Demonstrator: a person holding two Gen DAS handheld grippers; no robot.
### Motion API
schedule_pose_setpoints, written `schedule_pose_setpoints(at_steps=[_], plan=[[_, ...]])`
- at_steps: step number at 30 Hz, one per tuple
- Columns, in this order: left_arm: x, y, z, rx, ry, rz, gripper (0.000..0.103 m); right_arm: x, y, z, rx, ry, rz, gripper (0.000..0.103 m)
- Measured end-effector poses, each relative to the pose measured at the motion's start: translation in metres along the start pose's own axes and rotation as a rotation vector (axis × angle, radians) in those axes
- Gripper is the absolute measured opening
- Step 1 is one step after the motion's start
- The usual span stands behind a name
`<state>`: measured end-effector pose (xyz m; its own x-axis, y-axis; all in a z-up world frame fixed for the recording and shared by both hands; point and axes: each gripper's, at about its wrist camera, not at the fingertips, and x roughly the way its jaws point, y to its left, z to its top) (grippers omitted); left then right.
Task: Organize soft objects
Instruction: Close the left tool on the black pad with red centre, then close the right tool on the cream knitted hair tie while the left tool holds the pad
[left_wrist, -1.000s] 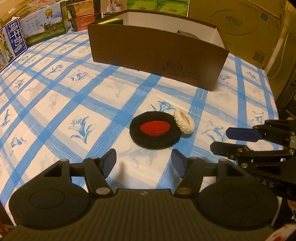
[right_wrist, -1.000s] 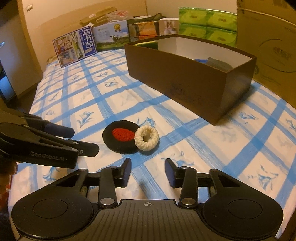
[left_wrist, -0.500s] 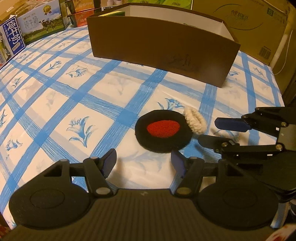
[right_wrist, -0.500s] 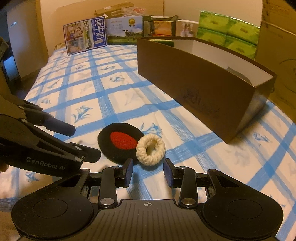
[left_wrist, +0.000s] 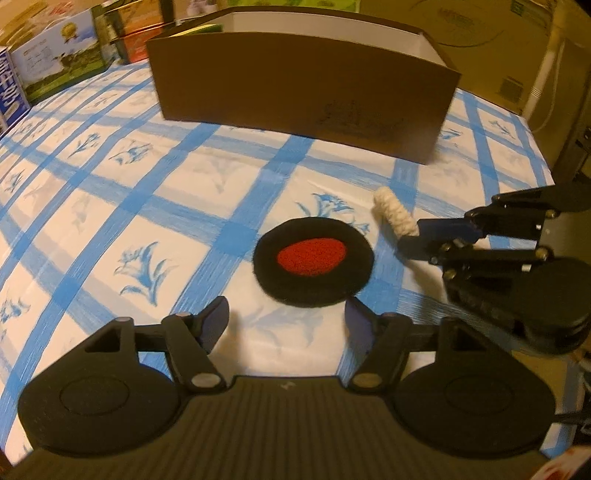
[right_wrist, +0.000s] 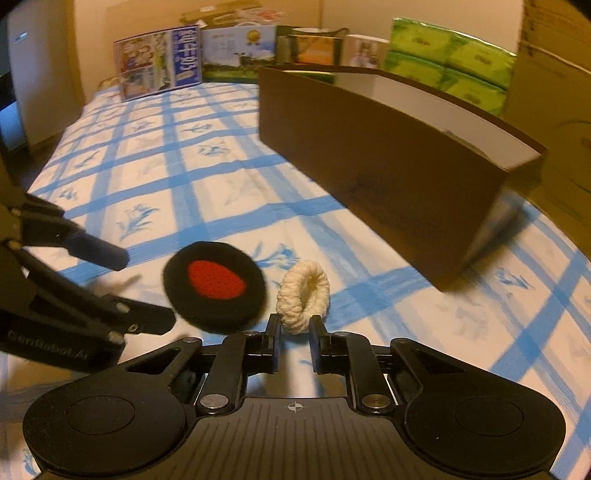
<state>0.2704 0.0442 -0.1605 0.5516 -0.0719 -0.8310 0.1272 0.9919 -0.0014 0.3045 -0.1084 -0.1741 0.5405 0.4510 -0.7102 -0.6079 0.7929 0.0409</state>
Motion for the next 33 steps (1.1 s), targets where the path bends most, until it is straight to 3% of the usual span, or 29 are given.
schedule_pose_setpoints(at_steps=[7,11,23,33], plan=[[0.017,-0.016,0.004,0.094,0.008,0.018,0.07,-0.011,-0.02,-0.007,0.08,0.02,-0.039,0.016],[0.024,-0.021,0.008,0.097,-0.003,0.023,0.07,-0.016,-0.027,-0.011,0.109,0.027,-0.05,0.016],[0.039,-0.027,0.027,0.201,-0.039,0.035,0.078,-0.016,-0.047,-0.009,0.182,0.023,-0.082,0.016],[0.05,-0.021,0.035,0.137,-0.048,-0.003,0.083,-0.012,-0.052,-0.009,0.217,0.039,-0.067,0.016]])
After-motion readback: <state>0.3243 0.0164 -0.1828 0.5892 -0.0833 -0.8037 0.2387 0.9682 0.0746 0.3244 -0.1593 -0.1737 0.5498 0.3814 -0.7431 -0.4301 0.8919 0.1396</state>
